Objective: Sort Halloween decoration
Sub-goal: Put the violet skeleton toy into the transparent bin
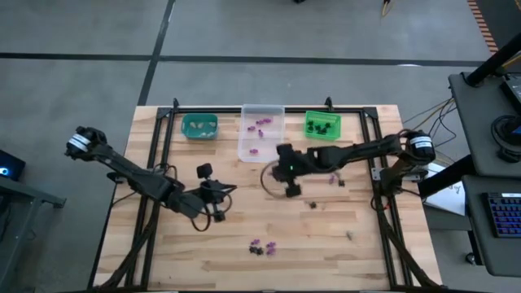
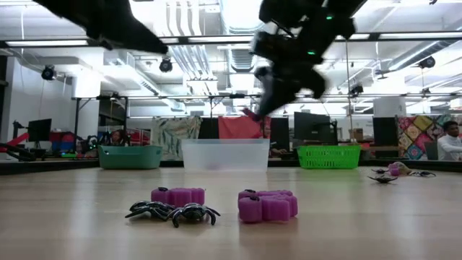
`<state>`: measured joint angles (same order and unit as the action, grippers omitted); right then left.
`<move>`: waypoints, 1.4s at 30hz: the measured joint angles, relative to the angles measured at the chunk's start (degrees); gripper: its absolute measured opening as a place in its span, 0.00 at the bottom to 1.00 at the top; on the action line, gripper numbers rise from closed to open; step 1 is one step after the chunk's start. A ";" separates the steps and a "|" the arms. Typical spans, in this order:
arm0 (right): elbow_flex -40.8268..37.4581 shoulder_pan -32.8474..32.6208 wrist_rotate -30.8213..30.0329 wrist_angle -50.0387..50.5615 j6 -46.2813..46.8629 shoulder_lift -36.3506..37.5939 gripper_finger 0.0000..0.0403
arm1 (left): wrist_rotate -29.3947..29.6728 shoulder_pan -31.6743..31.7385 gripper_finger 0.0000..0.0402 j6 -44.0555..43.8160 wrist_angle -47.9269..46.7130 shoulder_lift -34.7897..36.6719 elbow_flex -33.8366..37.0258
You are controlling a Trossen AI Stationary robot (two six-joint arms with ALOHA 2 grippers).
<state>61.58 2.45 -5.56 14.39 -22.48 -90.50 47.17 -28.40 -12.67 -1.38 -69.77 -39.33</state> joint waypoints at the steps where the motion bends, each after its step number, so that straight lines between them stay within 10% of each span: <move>1: 0.00 1.15 -0.05 -4.12 -0.59 -0.13 0.03 | 0.36 -0.09 0.00 0.39 -0.13 0.90 0.00; 7: 2.12 11.44 -1.19 -17.48 12.05 -2.44 0.03 | 8.25 -0.07 0.00 1.01 -0.17 5.30 0.00; 17: 21.69 25.08 -0.04 13.30 22.96 -14.37 0.03 | 18.38 0.17 0.00 0.44 -2.47 7.02 0.02; 32: 42.42 27.97 0.07 30.41 19.93 -31.91 0.04 | 18.34 0.22 0.00 0.16 -3.15 5.87 0.02; 42: 45.03 27.97 0.02 33.15 20.37 -32.99 0.23 | 18.32 0.22 0.00 0.14 -3.20 3.97 0.02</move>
<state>106.61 30.41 -5.54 47.54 -2.11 -123.49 65.49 -28.18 -12.53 -4.58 -65.79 -39.31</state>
